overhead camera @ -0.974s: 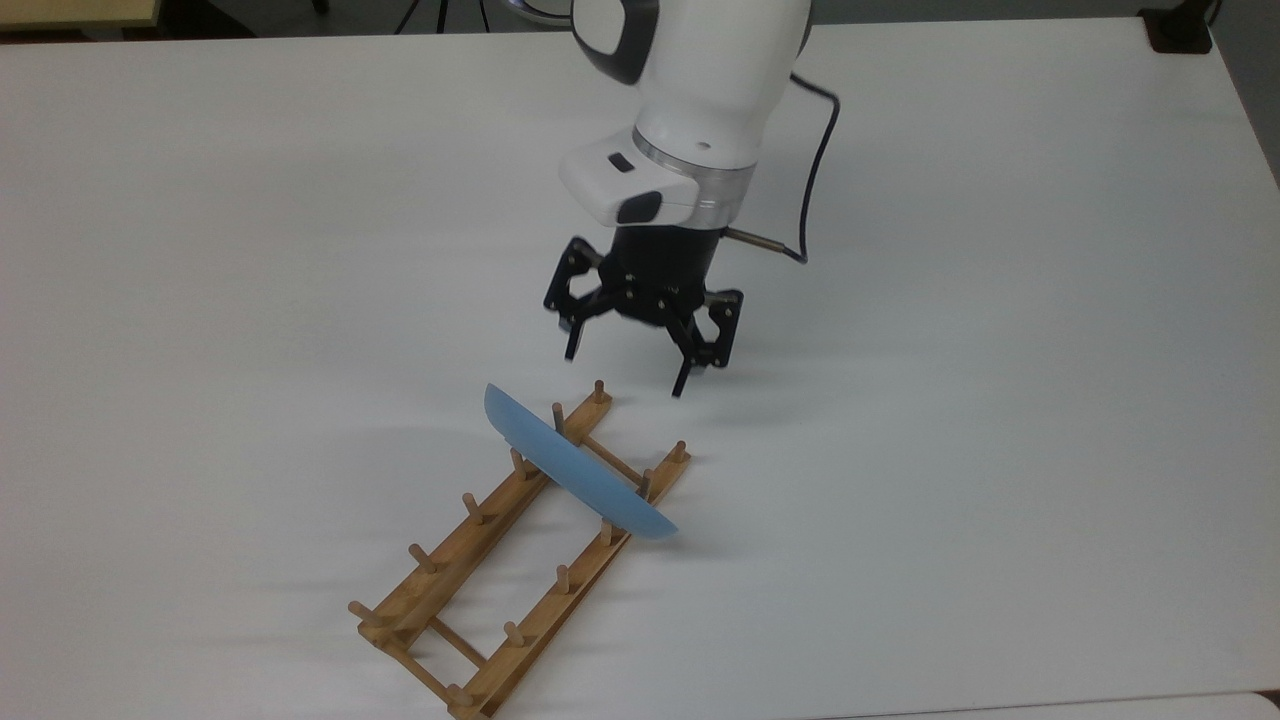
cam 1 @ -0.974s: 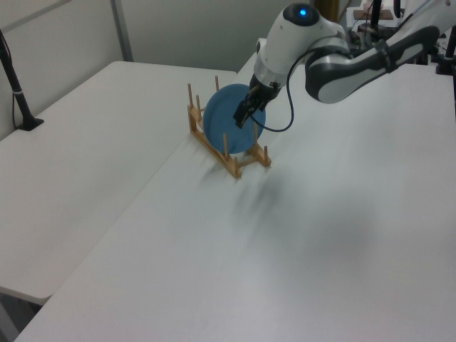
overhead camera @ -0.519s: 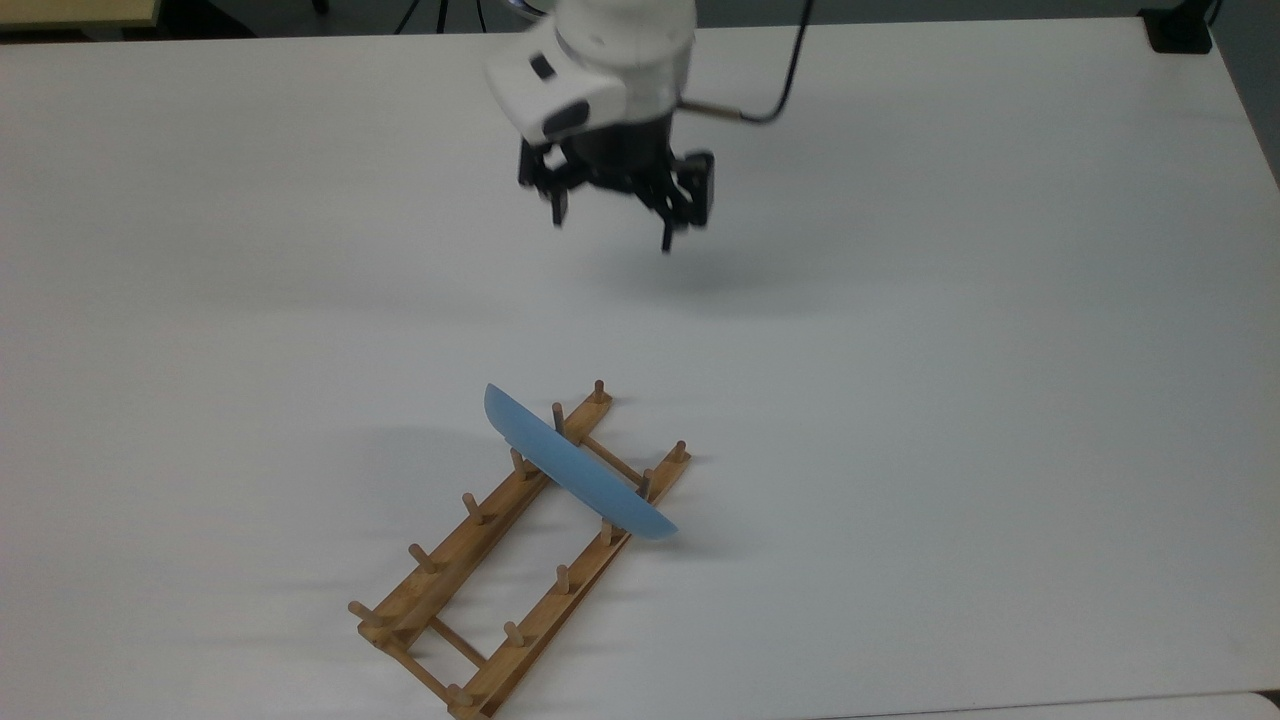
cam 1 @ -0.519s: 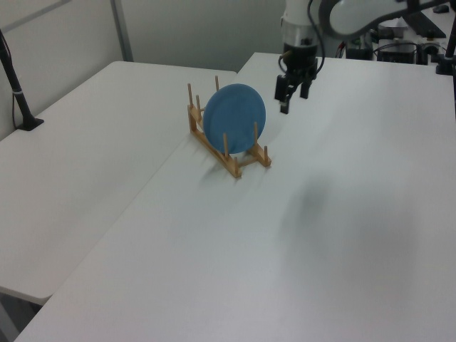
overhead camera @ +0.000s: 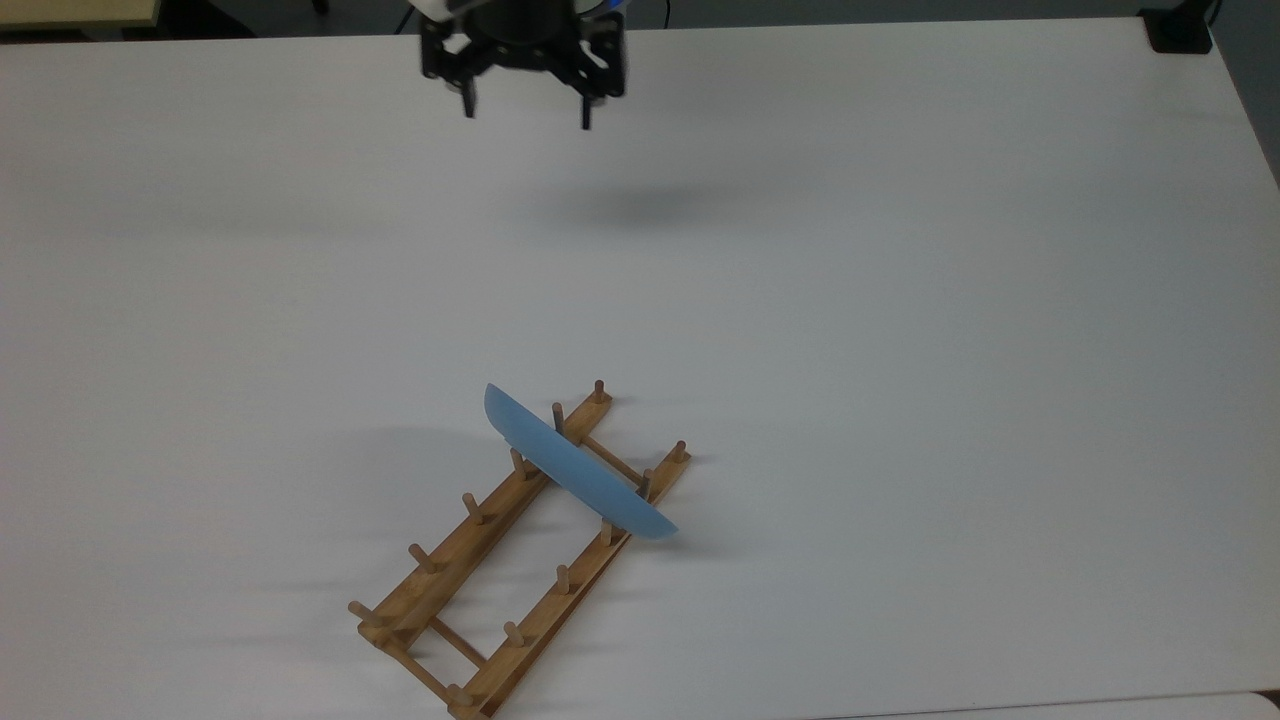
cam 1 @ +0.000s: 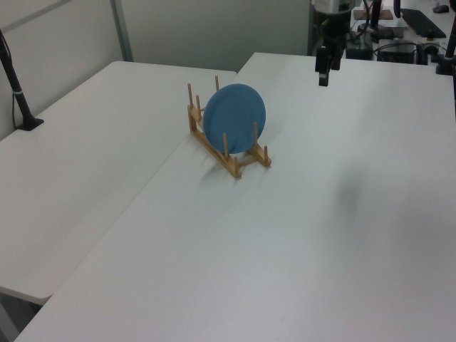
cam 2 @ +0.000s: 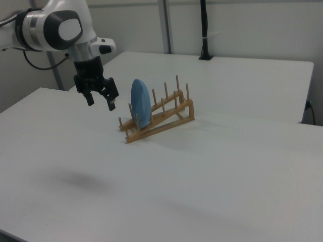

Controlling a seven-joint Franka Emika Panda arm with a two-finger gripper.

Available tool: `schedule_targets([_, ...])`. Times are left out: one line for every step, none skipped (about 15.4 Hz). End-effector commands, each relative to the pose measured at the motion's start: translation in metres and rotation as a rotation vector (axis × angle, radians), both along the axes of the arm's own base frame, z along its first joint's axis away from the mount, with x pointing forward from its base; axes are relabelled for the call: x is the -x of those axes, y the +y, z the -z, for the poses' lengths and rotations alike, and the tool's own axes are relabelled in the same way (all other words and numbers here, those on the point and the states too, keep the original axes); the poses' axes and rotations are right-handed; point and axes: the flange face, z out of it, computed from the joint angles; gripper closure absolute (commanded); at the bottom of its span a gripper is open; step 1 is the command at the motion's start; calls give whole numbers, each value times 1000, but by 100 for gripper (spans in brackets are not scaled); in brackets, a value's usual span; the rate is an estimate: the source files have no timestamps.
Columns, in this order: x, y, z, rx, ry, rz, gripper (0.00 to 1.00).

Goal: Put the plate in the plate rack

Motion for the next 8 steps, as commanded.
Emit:
schedule_targets([5, -29, 16, -33, 33, -8, 0])
schedule_targets([2, -37, 21, -54, 40, 18, 0])
schedule_targets([1, -37, 19, -74, 35, 26, 0])
schedule_targets([1, -38, 17, -77, 30, 30, 0])
schedule_targets([1, -47, 11, -77, 21, 45, 0])
schedule_targets([0, -51, 9, -76, 16, 49, 0])
schedule_targets([0, -50, 9, -76, 14, 48, 0])
schedule_targets([0, -50, 9, -76, 17, 48, 0])
